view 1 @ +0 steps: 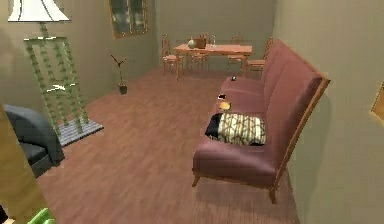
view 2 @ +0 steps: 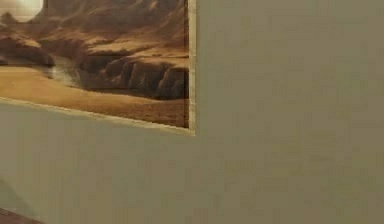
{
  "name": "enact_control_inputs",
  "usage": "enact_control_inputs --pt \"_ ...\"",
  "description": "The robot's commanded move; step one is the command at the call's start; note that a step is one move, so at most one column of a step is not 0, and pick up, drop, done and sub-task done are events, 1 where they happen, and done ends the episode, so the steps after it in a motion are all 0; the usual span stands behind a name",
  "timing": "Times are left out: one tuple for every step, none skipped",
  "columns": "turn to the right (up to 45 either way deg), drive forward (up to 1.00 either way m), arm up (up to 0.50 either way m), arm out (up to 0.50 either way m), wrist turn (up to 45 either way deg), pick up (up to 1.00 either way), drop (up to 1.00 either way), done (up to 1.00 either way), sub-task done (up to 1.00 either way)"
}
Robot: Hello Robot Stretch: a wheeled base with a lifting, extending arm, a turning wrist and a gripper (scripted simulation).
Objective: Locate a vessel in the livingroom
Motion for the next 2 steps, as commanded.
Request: enact_control_inputs --pt "0.0 0.85 0.0 0.0 0.0 0.0 0.0 0.0 0.0" --pt "-42.0 0.0 0.0 0.0 0.0 0.0 0.0 0.0 0.0"
